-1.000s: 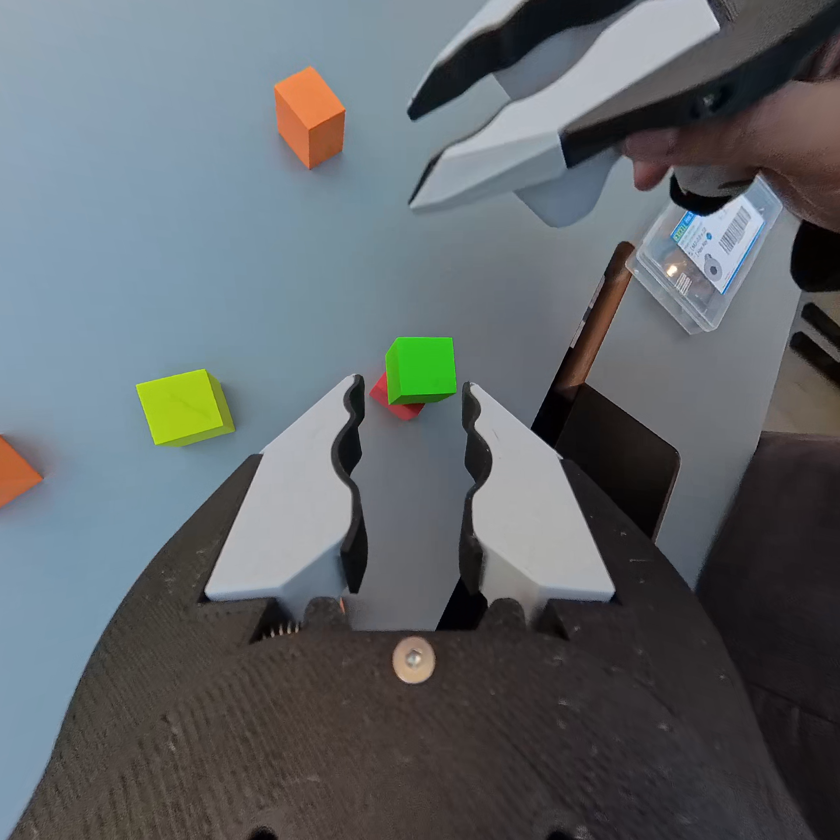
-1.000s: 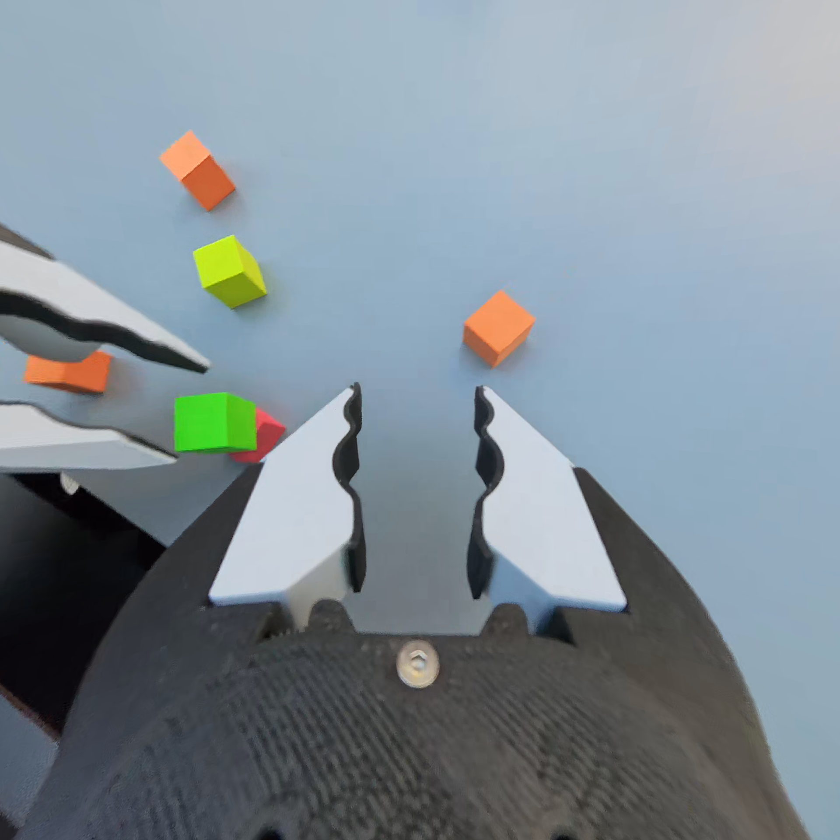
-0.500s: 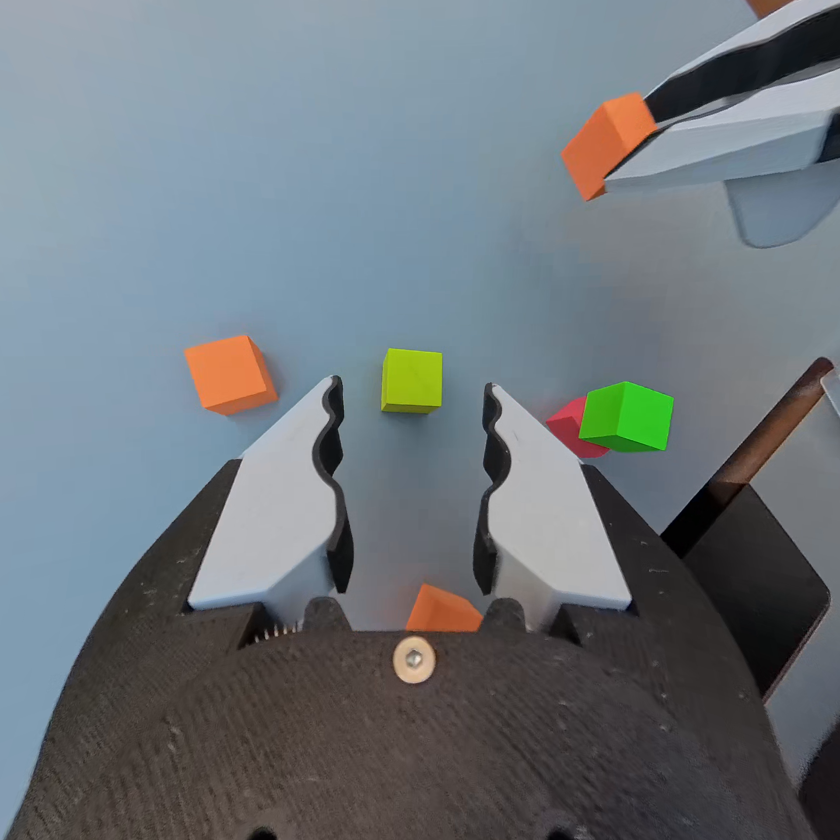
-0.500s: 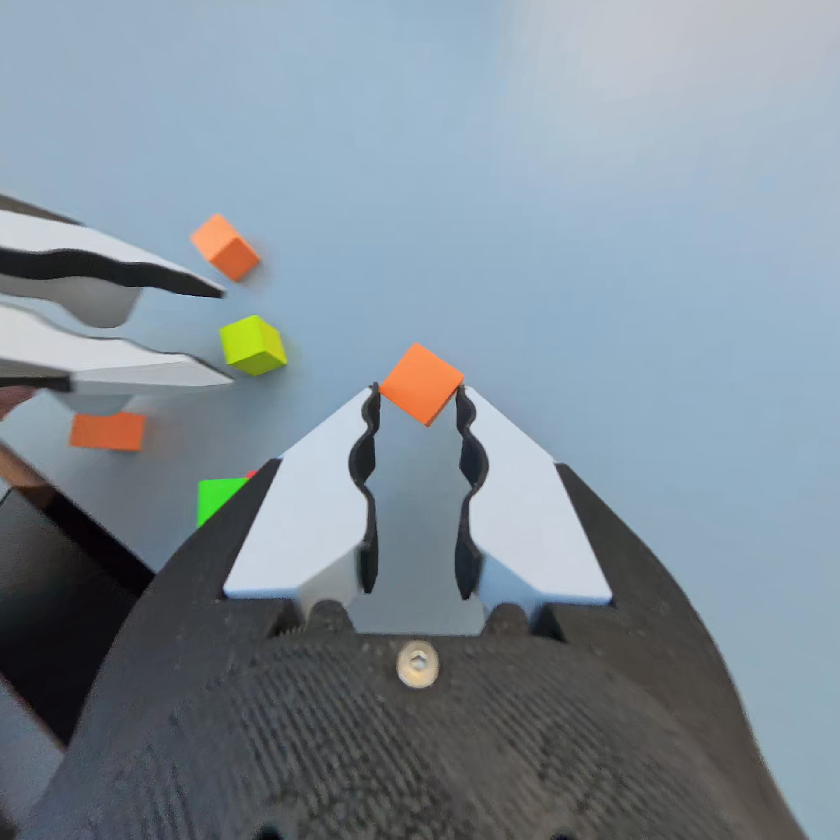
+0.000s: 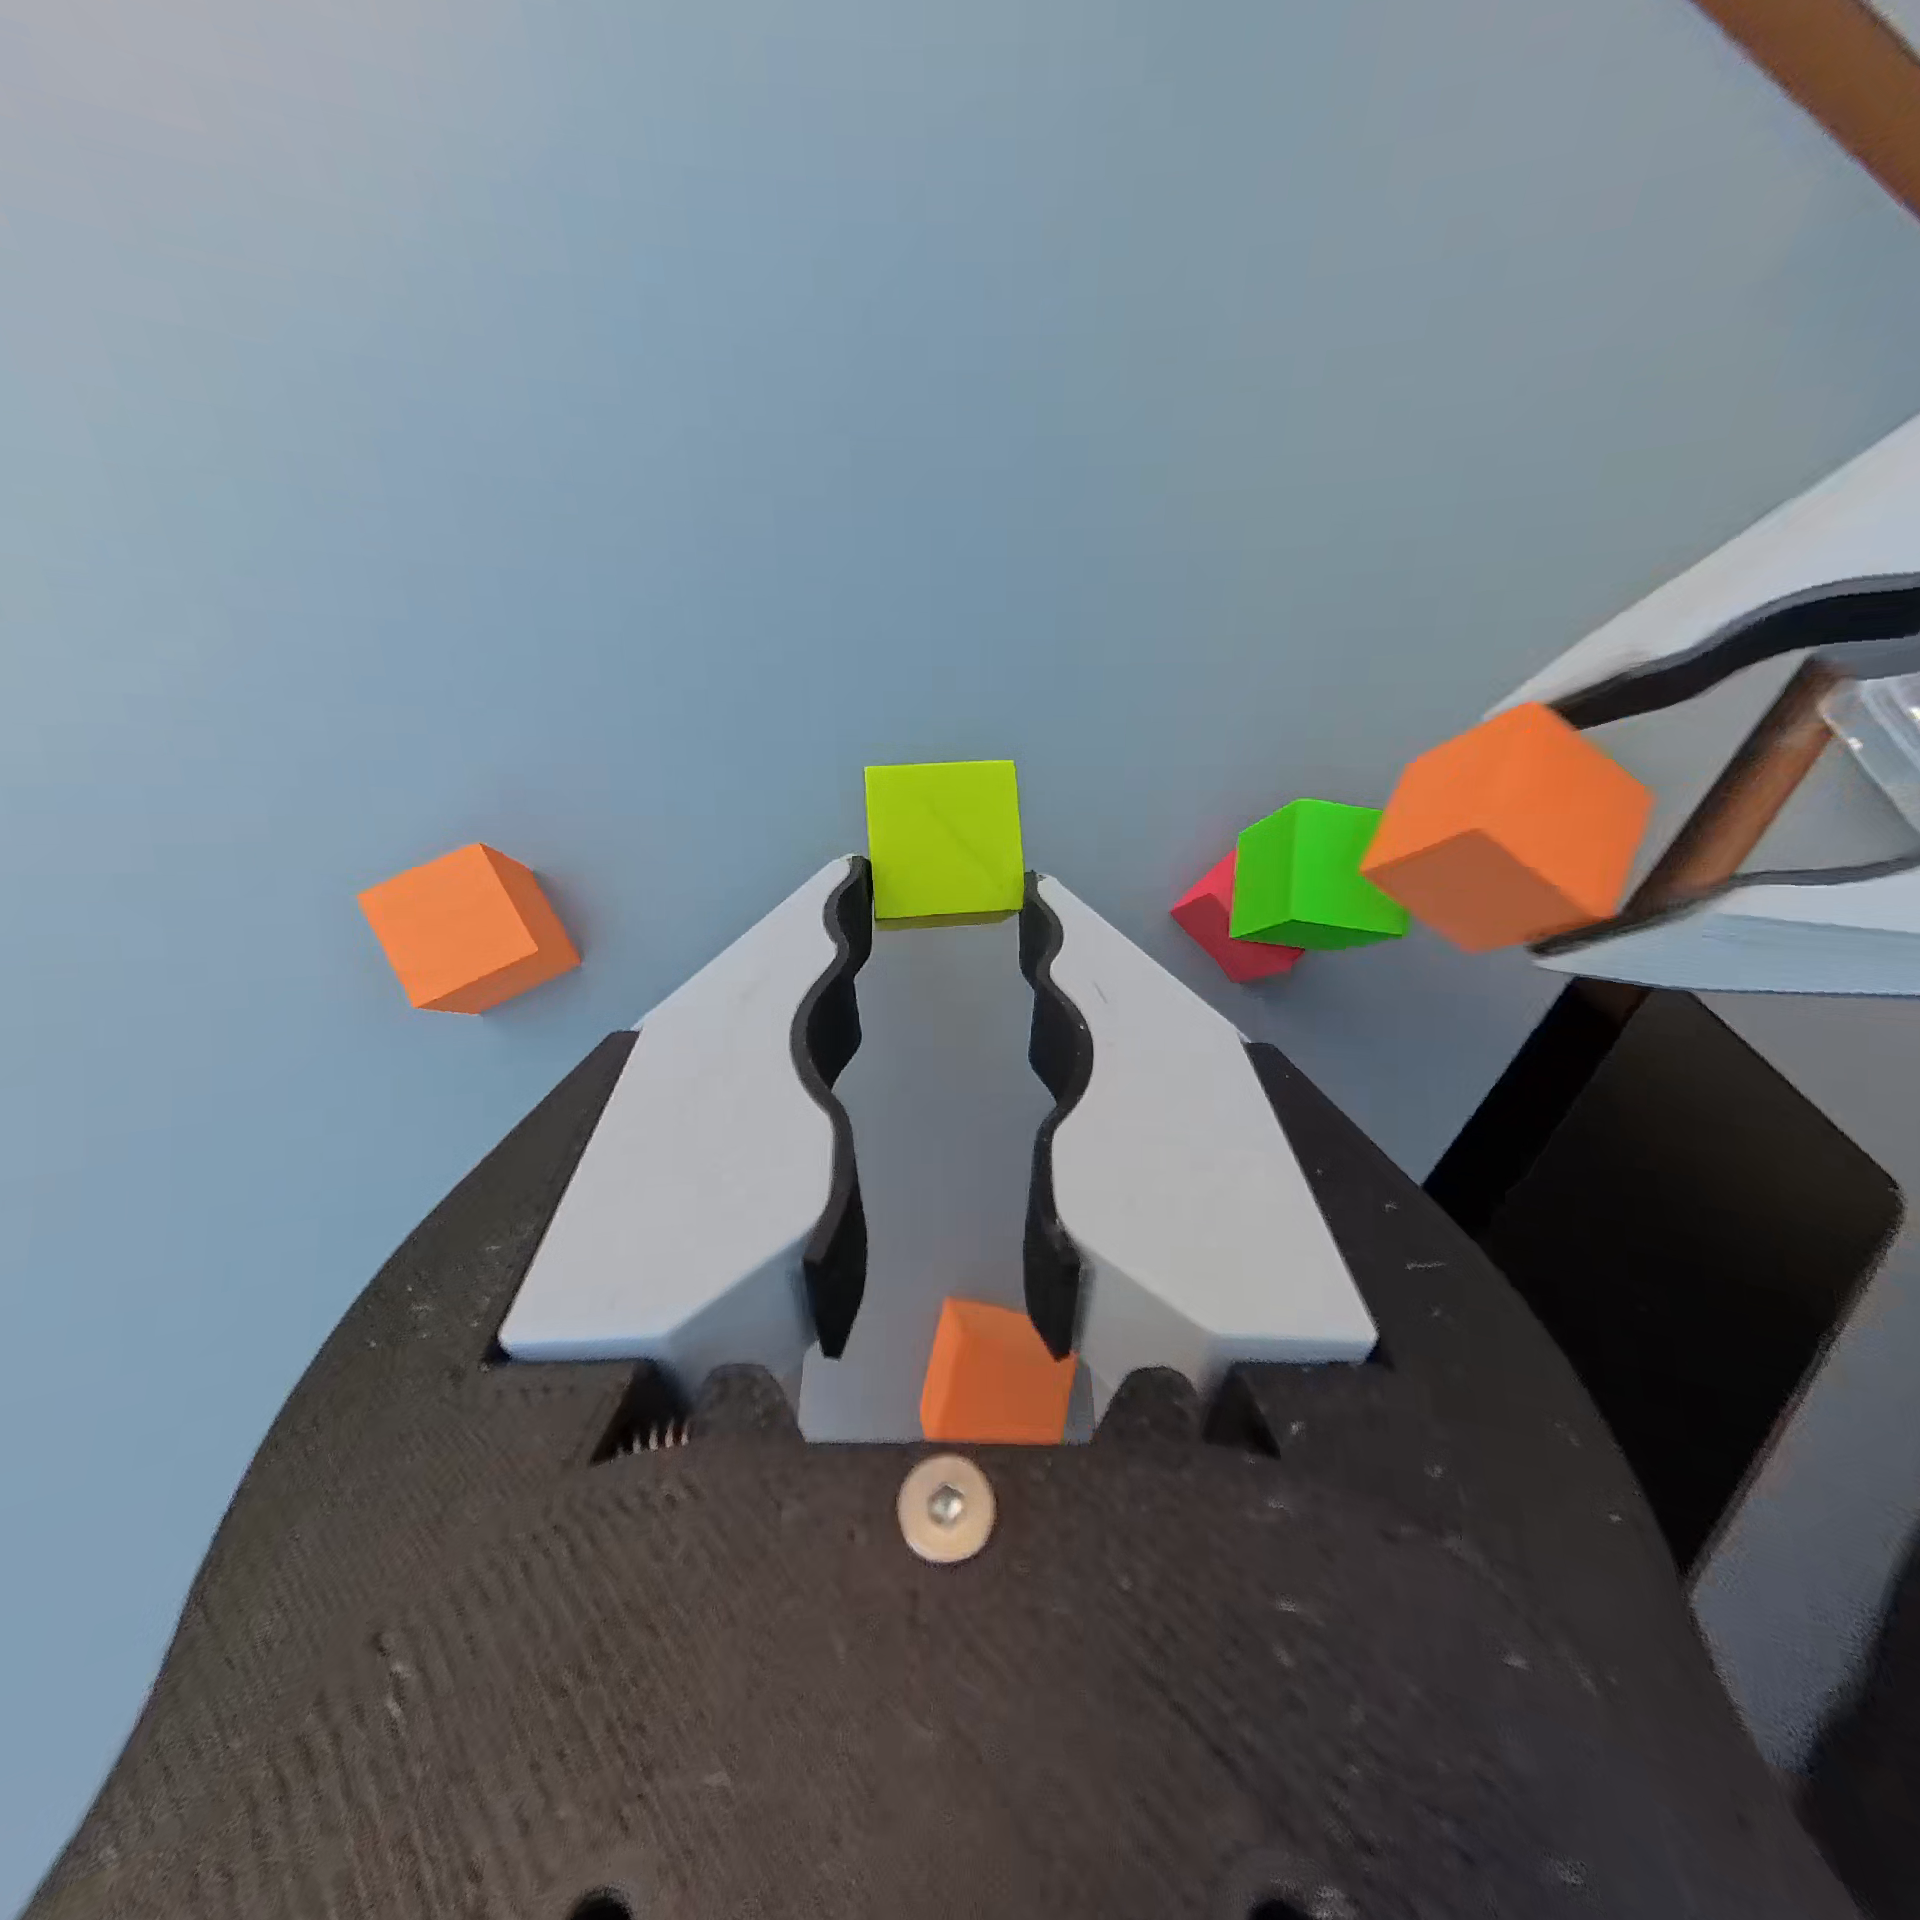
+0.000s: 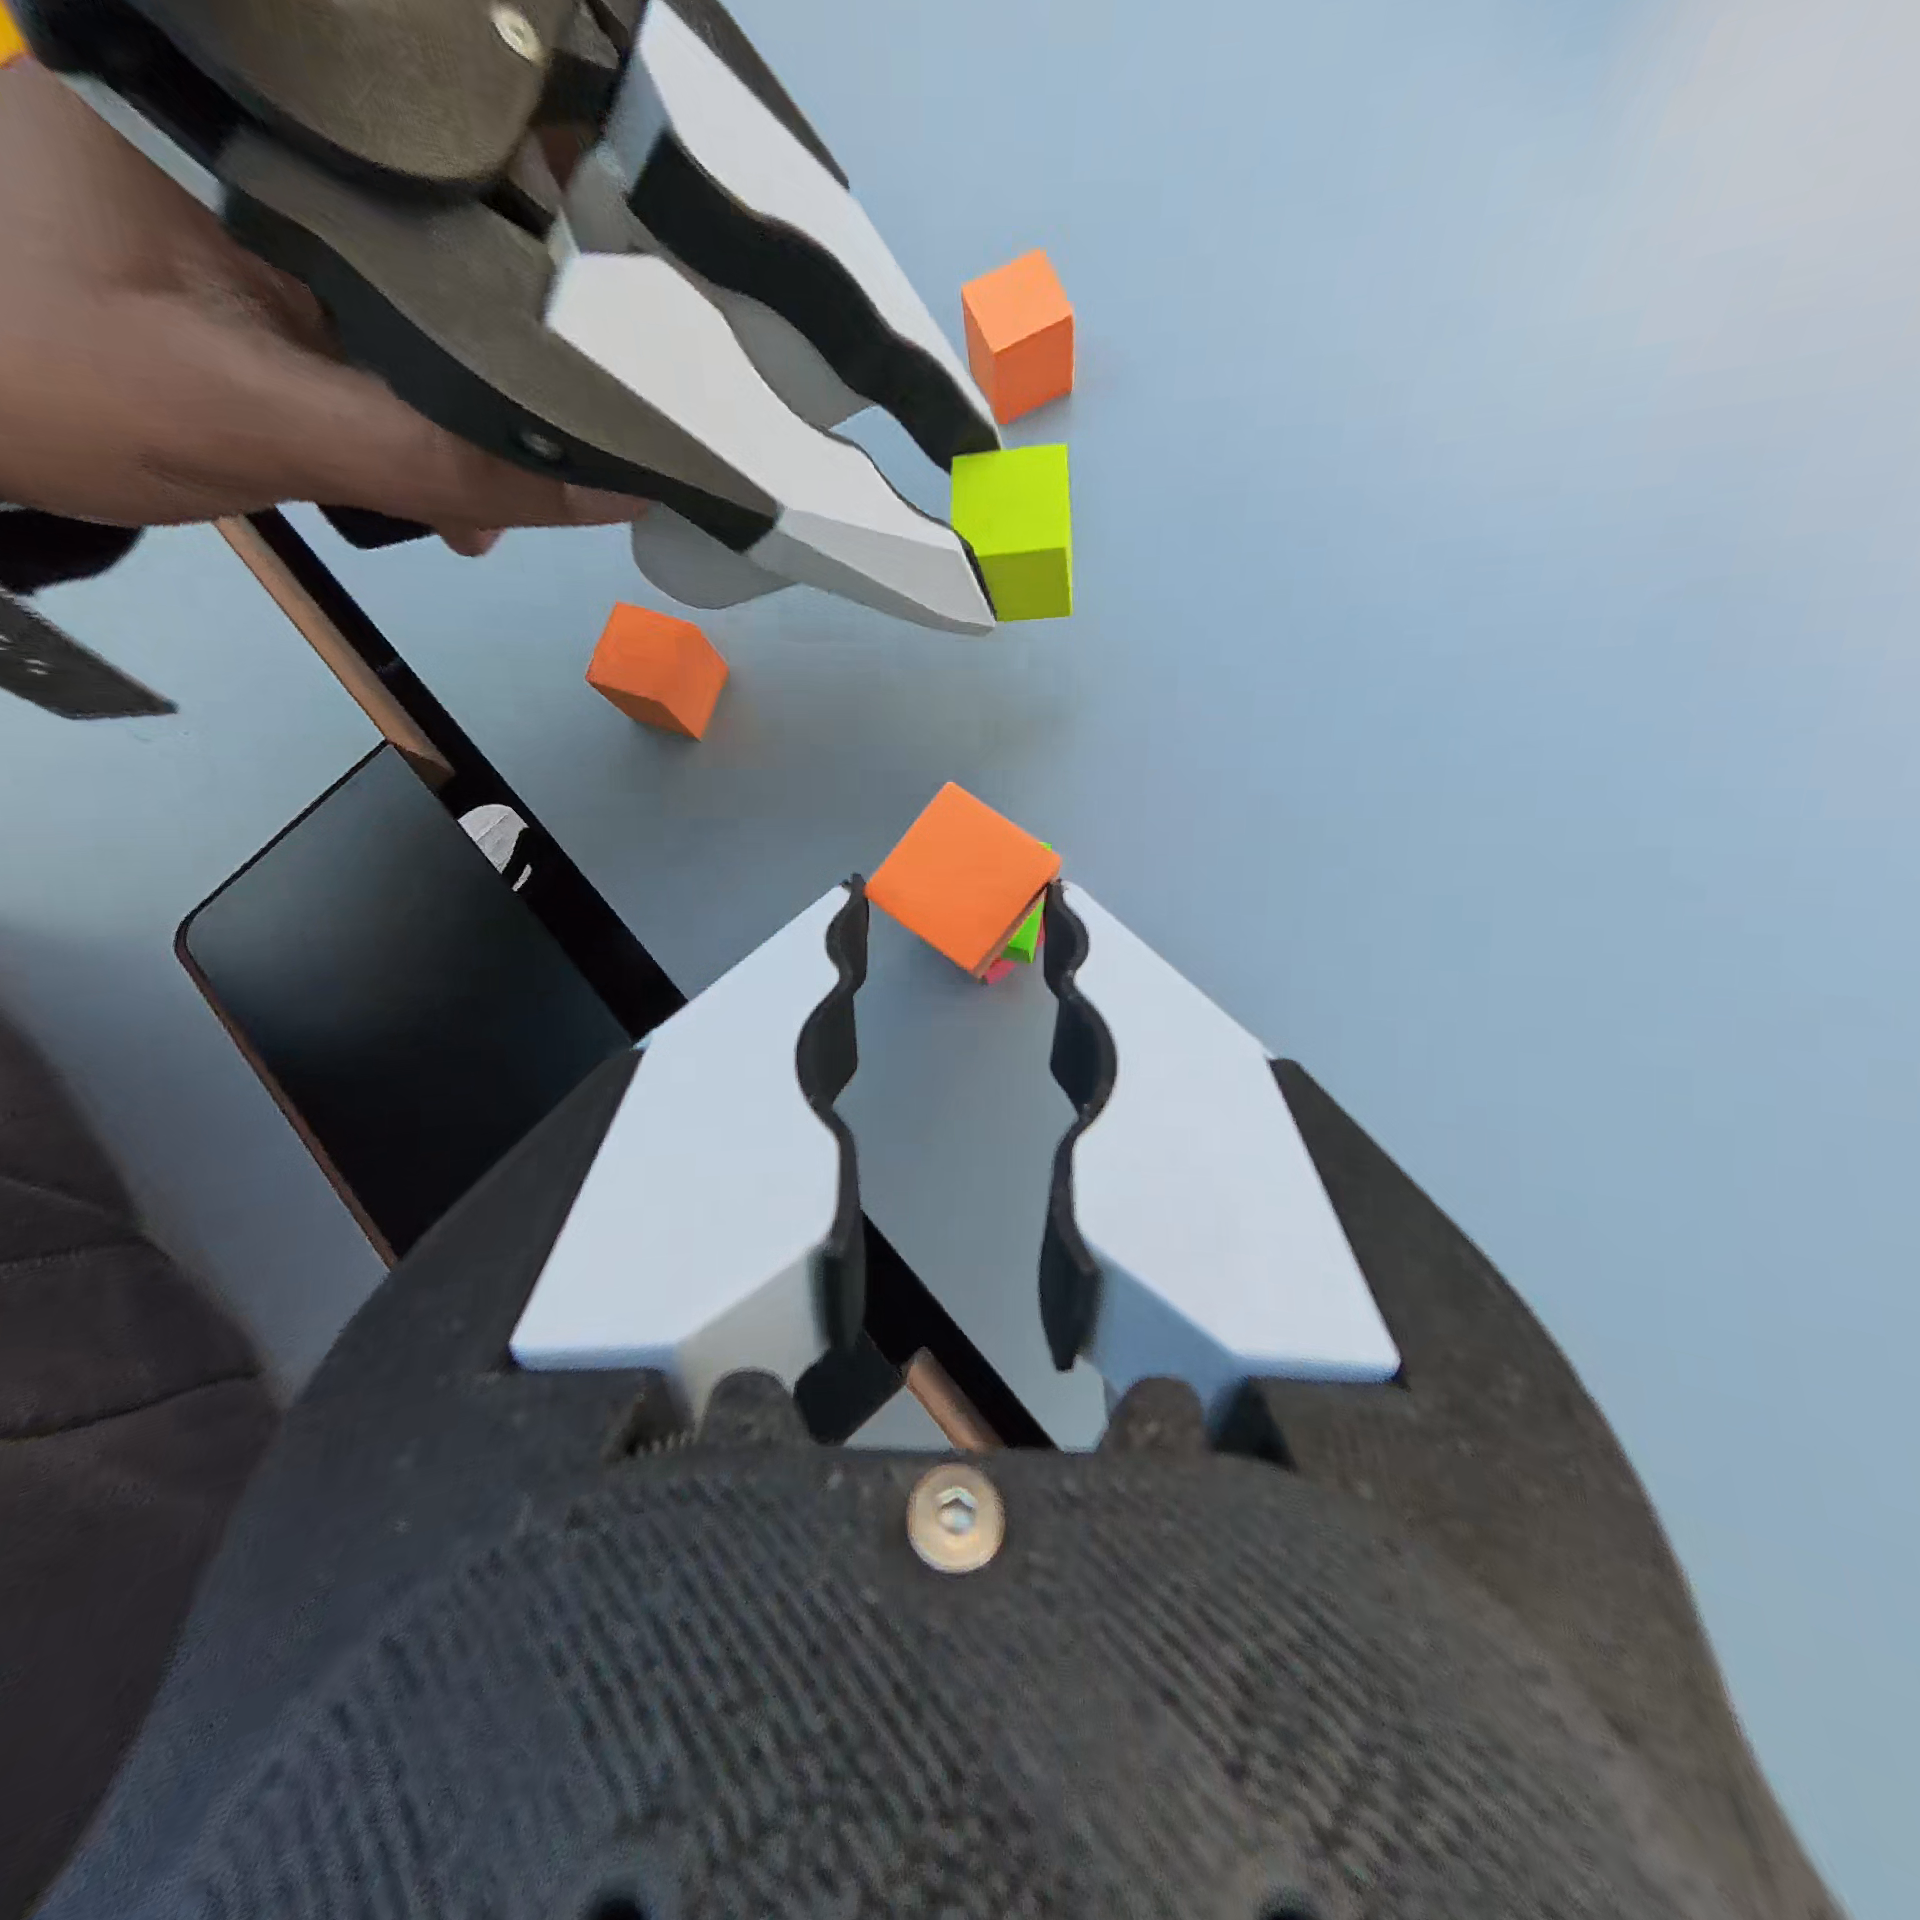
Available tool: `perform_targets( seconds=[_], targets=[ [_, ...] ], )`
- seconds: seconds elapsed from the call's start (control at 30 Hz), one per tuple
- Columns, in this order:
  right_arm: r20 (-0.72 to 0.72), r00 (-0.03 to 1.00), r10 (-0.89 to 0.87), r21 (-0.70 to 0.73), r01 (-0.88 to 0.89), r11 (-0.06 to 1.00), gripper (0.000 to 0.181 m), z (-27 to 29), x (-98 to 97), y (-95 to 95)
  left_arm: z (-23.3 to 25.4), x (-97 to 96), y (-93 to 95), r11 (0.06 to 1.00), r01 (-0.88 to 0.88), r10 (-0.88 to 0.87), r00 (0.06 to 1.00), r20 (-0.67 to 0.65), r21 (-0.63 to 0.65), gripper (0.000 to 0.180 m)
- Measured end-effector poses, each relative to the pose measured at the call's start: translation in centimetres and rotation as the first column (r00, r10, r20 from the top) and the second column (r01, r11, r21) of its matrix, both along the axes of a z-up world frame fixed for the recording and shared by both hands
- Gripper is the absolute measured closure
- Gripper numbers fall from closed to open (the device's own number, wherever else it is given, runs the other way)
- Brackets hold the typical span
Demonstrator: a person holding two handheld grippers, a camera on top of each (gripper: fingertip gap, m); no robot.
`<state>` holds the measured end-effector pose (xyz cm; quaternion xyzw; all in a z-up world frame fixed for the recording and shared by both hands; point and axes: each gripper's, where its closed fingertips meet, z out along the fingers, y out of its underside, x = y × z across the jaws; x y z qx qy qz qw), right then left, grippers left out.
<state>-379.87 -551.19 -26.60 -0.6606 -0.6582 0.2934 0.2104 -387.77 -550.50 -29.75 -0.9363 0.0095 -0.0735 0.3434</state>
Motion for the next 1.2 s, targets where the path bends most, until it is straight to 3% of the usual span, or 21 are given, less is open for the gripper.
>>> perform_targets(
  seconds=[0.27, 0.5, 0.73, 0.97, 1.2],
  targets=[
    [0.017, 1.0, 0.009, 0.02, -0.01, 1.0, 0.148, -1.6, -0.8, 0.3, 4.2, 2.6, -1.8, 0.997, 0.039, -0.046, 0.996, 0.082, 0.073, 0.154],
    [0.001, 1.0, 0.01, 0.043, -0.01, 0.999, 0.134, -0.8, 0.3, 0.3, 5.7, 6.2, -1.0, 0.984, 0.131, -0.148, 0.977, 0.151, 0.119, 0.154],
    [0.002, 0.998, -0.062, 0.04, 0.062, 0.997, 0.134, -0.5, 2.7, 1.5, 3.7, 8.6, -0.6, 0.973, 0.227, -0.229, 0.965, 0.127, 0.027, 0.153],
    [-0.03, 0.997, -0.073, 0.053, 0.075, 0.996, 0.134, 0.7, 2.9, 1.7, 4.5, 6.3, -1.9, 0.989, 0.144, -0.148, 0.985, 0.093, 0.044, 0.138],
    [-0.185, 0.978, -0.099, -0.024, 0.097, 0.995, 0.134, 4.9, -1.3, 2.9, 0.2, 1.2, -8.2, 0.998, -0.023, 0.024, 1.0, 0.017, -0.058, 0.136]
  ],
)
